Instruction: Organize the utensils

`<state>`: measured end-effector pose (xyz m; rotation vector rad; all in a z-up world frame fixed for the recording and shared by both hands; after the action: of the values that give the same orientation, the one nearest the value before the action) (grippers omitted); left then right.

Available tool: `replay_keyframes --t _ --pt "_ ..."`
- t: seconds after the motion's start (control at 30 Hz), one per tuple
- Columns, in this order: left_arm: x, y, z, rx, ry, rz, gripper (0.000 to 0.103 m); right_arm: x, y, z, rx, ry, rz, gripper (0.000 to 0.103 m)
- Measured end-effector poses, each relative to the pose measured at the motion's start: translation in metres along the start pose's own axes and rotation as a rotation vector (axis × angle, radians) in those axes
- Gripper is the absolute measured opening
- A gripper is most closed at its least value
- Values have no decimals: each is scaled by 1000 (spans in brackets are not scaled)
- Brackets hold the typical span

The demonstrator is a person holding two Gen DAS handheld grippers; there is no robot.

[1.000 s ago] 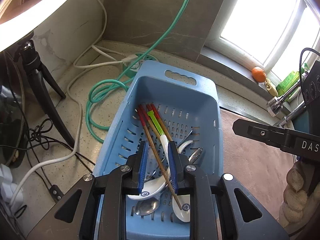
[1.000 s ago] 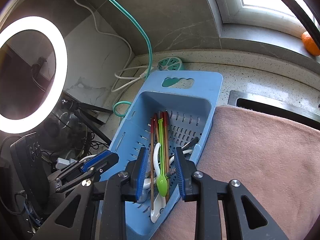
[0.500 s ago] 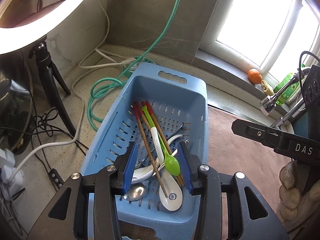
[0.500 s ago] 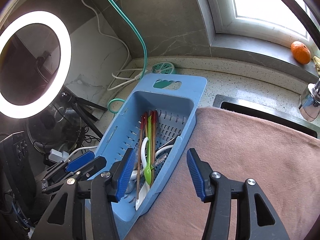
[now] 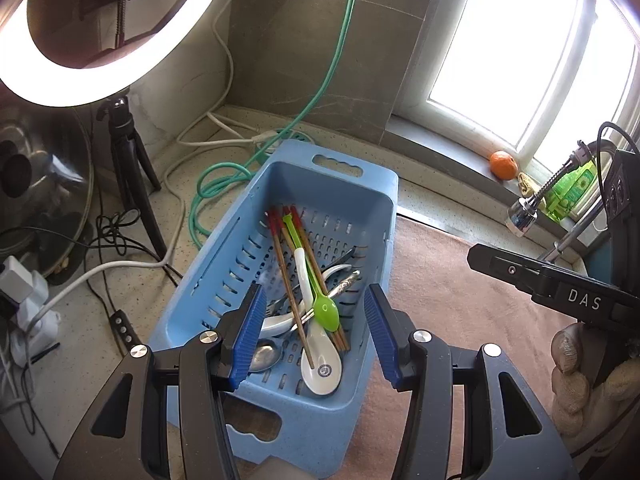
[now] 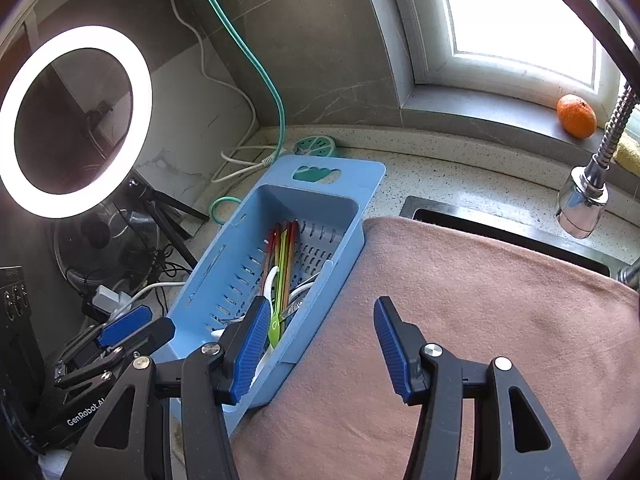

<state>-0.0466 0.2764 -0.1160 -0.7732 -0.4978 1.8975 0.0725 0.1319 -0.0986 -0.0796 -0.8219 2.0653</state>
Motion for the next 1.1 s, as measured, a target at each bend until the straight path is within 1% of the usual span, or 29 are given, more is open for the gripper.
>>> replay_keyframes --t 0.07,0.13,0.27,0.3,0.33,0.37,0.4,0.57,0.67,0.7,0.8,0.97,1.1 --pt "-4 2 6 -15 -19 -11 51 -1 2 7 -18 9 15 50" --pt "-8 4 11 -26 -37 -18 54 -2 4 14 -37 19 30 50" --pt "-17 10 22 -45 -35 -5 61 -4 9 26 -69 38 61 50" --pt "-20 12 24 -50 -42 -7 66 -5 10 30 -79 42 66 53" --pt "-22 13 26 -54 -48 -13 69 -6 11 33 -91 46 70 61" --pt "-26 15 28 -58 -53 -20 71 -6 12 37 -106 49 74 66" --pt "-28 16 30 -63 -59 -22 71 -7 13 40 -123 52 78 70" --pt "-37 25 35 -69 -60 -6 71 -5 17 53 -153 59 114 70" --pt "-39 28 37 -70 -67 3 72 -5 21 59 -172 65 134 76" --pt "-39 29 38 -72 -69 9 73 -5 22 61 -179 69 139 78" --pt "-40 31 40 -72 -77 24 80 -6 25 63 -179 74 151 78" --pt "-42 33 41 -67 -97 23 81 -12 29 63 -169 75 144 79" --pt "-42 35 41 -58 -95 27 81 -15 31 63 -166 80 144 79"
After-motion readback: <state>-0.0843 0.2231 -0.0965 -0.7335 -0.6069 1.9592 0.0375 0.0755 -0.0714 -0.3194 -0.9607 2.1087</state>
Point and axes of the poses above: each gripper's, at about its wrist camera, not at the fingertips, and z roughly against the way its jaws point, x to its left, y to its underside, the point moved 6 cm from there along -z, roughly the way its jaws point, and after that the axes turned 7 degrees about y, right-handed, at the moved point
